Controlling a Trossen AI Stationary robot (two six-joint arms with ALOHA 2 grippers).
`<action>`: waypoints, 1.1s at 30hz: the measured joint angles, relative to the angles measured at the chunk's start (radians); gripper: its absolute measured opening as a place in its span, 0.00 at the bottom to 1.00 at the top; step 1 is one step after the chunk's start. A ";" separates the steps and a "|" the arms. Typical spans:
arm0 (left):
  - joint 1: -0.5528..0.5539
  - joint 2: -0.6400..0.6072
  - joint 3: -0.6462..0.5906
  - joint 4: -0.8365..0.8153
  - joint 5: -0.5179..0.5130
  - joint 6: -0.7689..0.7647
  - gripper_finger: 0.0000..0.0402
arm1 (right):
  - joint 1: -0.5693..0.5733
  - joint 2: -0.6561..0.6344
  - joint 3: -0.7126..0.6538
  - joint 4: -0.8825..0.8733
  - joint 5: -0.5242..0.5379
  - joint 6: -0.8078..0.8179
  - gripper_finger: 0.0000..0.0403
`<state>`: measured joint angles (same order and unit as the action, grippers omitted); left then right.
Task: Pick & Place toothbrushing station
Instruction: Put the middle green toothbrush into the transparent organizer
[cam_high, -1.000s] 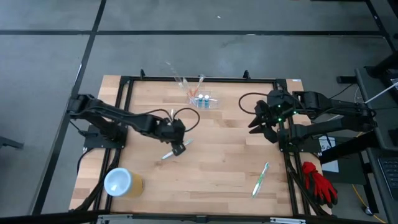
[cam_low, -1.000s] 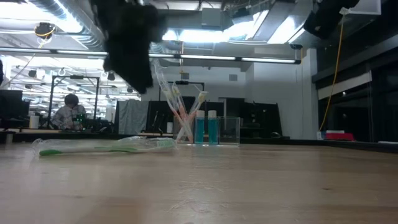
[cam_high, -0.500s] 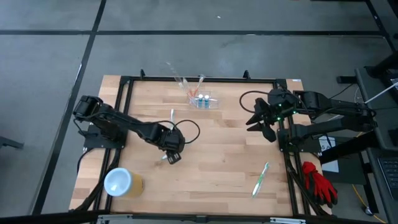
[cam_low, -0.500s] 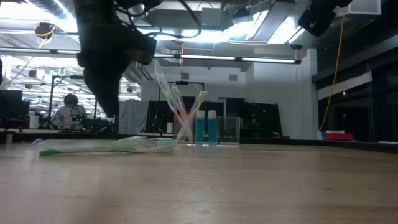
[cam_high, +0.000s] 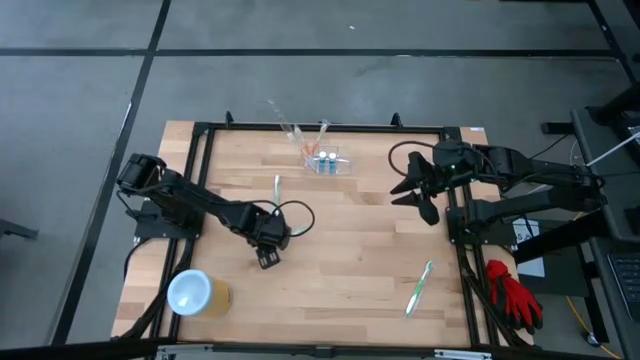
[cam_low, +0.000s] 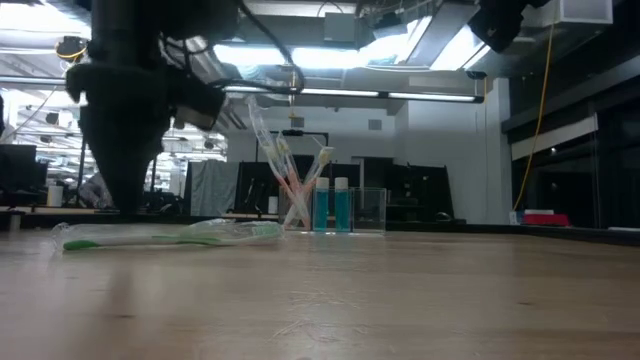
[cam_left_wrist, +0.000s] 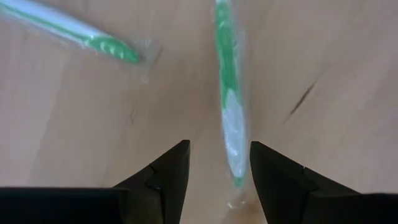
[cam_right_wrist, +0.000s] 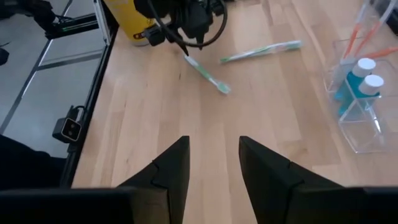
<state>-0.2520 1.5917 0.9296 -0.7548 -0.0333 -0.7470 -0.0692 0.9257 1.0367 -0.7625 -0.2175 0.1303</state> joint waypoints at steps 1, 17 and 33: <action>0.000 0.000 -0.012 0.010 0.001 0.000 0.41 | 0.000 0.000 0.000 0.004 0.001 0.000 0.35; 0.046 0.014 -0.136 0.252 0.113 -0.024 0.40 | 0.000 0.000 0.000 0.022 0.047 -0.008 0.35; 0.071 -0.012 -0.140 0.310 0.101 -0.059 0.04 | 0.000 0.000 0.000 0.048 0.072 -0.012 0.35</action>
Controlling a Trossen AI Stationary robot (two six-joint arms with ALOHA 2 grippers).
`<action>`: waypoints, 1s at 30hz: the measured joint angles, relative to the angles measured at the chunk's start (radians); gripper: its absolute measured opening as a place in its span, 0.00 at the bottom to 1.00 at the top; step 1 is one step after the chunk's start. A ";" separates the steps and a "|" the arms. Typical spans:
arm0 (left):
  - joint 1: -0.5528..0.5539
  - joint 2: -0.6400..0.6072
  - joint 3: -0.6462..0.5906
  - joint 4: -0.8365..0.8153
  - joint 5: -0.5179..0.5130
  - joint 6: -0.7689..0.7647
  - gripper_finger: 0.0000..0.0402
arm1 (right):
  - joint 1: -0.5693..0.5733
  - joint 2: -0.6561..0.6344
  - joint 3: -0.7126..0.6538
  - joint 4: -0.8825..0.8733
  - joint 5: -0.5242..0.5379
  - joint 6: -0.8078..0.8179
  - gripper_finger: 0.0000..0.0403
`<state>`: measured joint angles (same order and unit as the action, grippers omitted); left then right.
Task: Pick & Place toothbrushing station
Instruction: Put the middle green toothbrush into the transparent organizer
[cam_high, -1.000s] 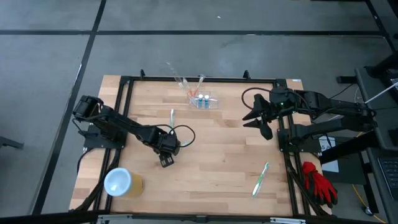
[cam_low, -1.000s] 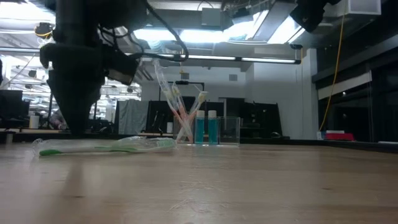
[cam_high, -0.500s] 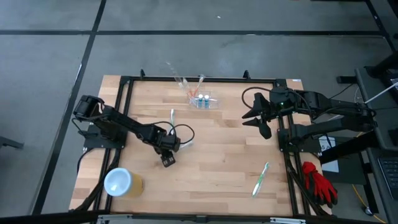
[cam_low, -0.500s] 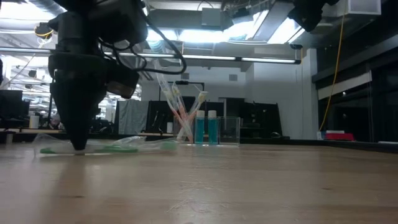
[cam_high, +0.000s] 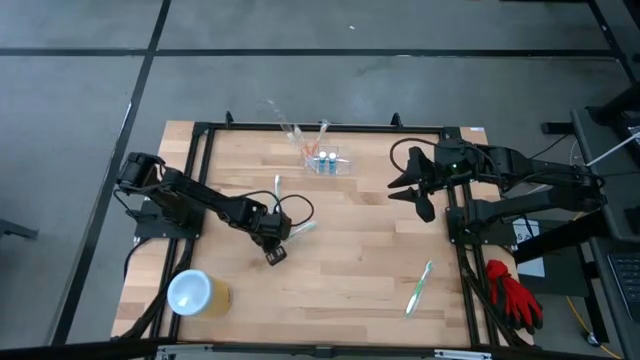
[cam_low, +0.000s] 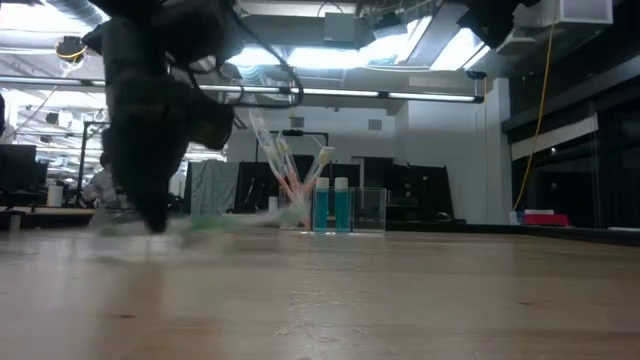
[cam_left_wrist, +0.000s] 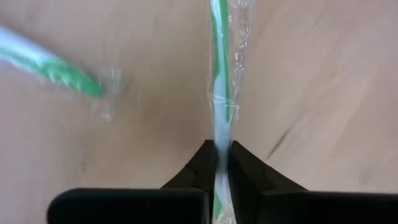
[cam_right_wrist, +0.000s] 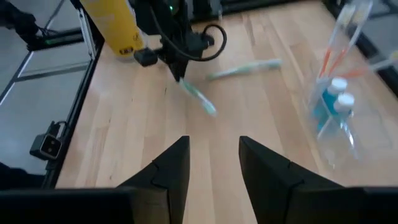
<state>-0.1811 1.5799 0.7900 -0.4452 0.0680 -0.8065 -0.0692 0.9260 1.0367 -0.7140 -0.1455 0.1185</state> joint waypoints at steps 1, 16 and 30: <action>0.000 -0.014 0.000 0.009 -0.005 0.002 0.04 | 0.000 0.000 0.000 0.014 0.000 -0.004 0.35; 0.071 -0.246 0.131 0.254 -0.242 0.093 0.04 | -0.040 0.021 0.000 0.448 -0.046 -0.022 0.35; 0.226 -0.216 0.264 0.713 0.056 0.265 0.04 | -0.089 0.098 -0.001 0.705 -0.168 0.111 0.35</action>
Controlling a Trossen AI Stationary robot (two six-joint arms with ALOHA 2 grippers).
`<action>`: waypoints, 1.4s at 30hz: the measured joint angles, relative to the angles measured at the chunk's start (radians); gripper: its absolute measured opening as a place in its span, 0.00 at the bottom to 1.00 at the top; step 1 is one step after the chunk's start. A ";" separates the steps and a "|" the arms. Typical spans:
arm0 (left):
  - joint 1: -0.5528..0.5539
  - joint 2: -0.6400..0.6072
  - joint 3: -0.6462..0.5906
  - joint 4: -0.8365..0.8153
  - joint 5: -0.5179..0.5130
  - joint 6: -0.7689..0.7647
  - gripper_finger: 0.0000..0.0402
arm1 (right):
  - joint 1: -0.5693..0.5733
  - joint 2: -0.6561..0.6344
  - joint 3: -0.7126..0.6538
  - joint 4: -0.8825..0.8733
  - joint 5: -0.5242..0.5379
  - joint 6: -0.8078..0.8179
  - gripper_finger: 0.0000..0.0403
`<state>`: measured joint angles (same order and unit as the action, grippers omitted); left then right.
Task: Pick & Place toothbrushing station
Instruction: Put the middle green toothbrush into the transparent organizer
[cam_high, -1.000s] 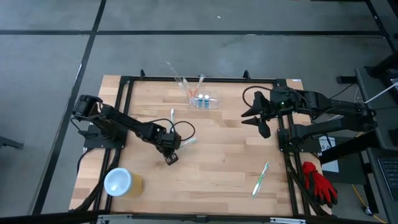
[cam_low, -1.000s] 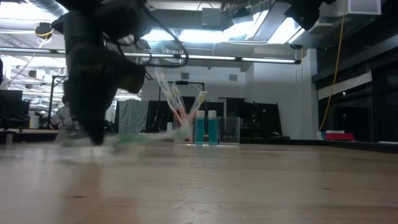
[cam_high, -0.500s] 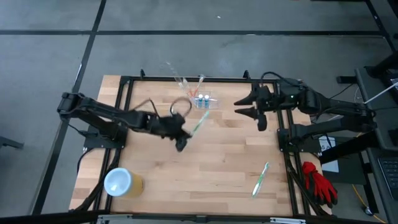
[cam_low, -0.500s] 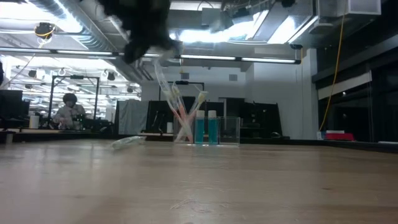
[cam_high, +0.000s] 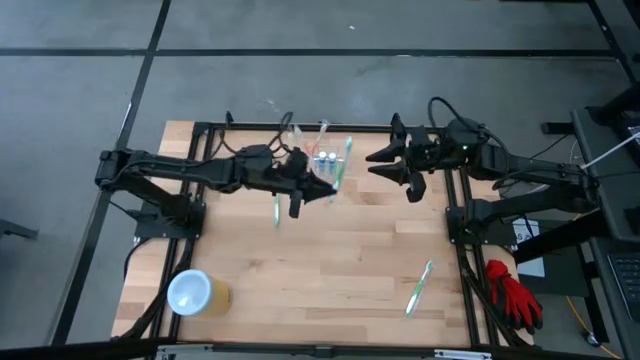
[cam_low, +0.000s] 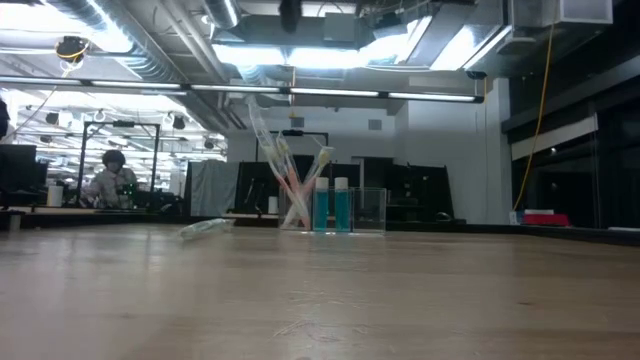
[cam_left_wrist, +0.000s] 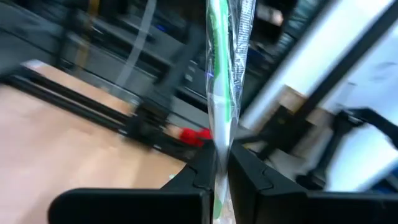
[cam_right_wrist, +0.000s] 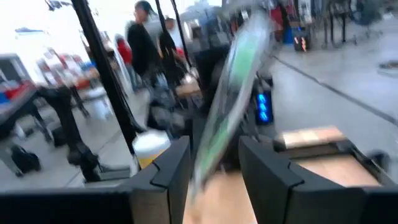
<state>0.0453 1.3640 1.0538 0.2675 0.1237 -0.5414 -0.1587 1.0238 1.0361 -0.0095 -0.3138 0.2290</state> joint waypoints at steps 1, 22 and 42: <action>0.002 0.011 0.000 0.013 0.040 -0.006 0.04 | -0.003 0.003 0.000 0.030 -0.007 0.014 0.35; 0.006 0.124 -0.002 0.261 0.168 -0.047 0.04 | -0.030 0.111 0.000 0.214 -0.151 0.205 0.35; 0.016 0.124 -0.002 0.253 0.174 -0.048 0.04 | -0.031 0.159 0.000 0.361 -0.176 0.179 0.23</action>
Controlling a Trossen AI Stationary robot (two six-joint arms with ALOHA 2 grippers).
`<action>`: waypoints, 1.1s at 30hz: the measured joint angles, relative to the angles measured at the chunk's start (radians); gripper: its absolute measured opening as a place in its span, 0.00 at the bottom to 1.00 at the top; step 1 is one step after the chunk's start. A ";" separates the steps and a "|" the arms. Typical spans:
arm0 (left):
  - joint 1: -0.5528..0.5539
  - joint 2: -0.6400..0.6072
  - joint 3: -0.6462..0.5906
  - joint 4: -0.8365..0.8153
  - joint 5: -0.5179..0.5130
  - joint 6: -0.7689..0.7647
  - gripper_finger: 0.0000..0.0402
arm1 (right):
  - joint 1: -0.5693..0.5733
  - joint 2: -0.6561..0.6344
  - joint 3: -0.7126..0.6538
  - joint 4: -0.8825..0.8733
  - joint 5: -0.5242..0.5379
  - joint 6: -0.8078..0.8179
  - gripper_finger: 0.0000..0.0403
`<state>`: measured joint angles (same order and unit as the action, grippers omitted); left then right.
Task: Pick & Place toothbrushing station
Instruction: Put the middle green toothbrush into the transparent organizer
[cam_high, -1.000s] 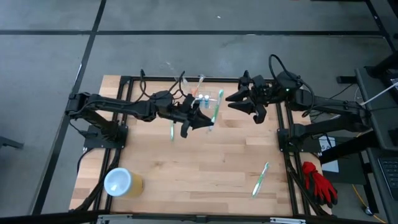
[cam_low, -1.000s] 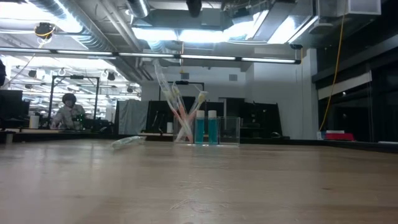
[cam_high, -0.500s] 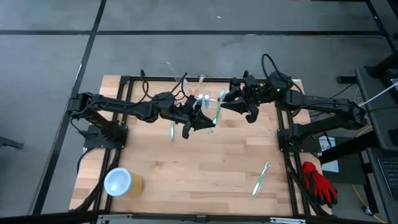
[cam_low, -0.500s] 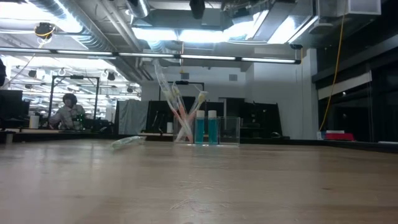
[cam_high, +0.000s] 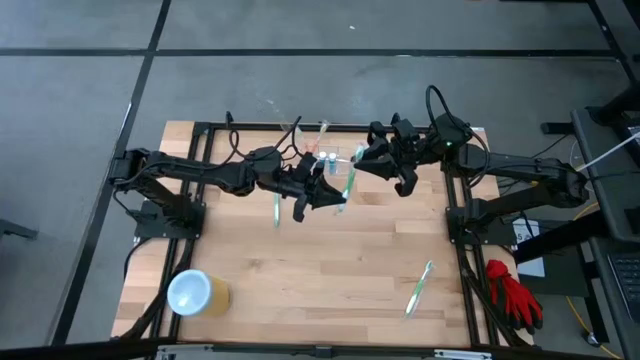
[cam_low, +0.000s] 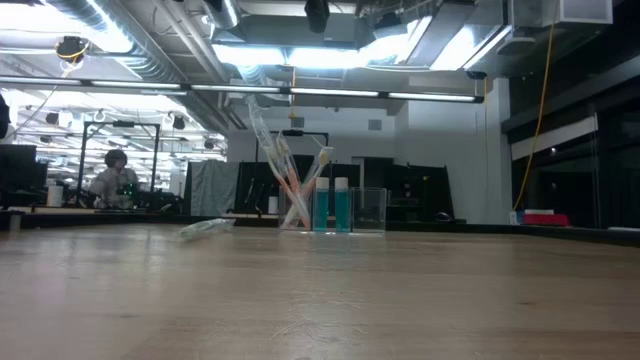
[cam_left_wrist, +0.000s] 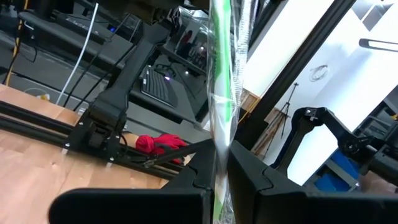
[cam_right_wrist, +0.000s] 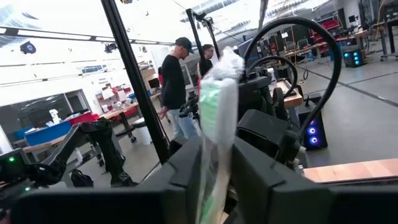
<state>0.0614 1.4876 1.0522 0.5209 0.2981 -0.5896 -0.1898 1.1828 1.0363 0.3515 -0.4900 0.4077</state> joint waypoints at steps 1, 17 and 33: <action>0.001 0.000 0.000 0.000 0.001 0.000 0.04 | 0.000 0.000 0.000 0.000 0.000 0.000 0.19; 0.049 -0.007 0.000 -0.158 0.005 0.006 0.22 | -0.020 -0.001 0.043 0.009 -0.048 -0.017 0.06; 0.100 -0.371 0.000 -0.950 -0.474 0.233 0.19 | -0.207 0.000 0.096 -0.238 -0.103 -0.151 0.07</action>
<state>0.1610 1.1163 1.0519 -0.4293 -0.1755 -0.3562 -0.3963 1.1824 1.1320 0.1130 -0.5933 0.2565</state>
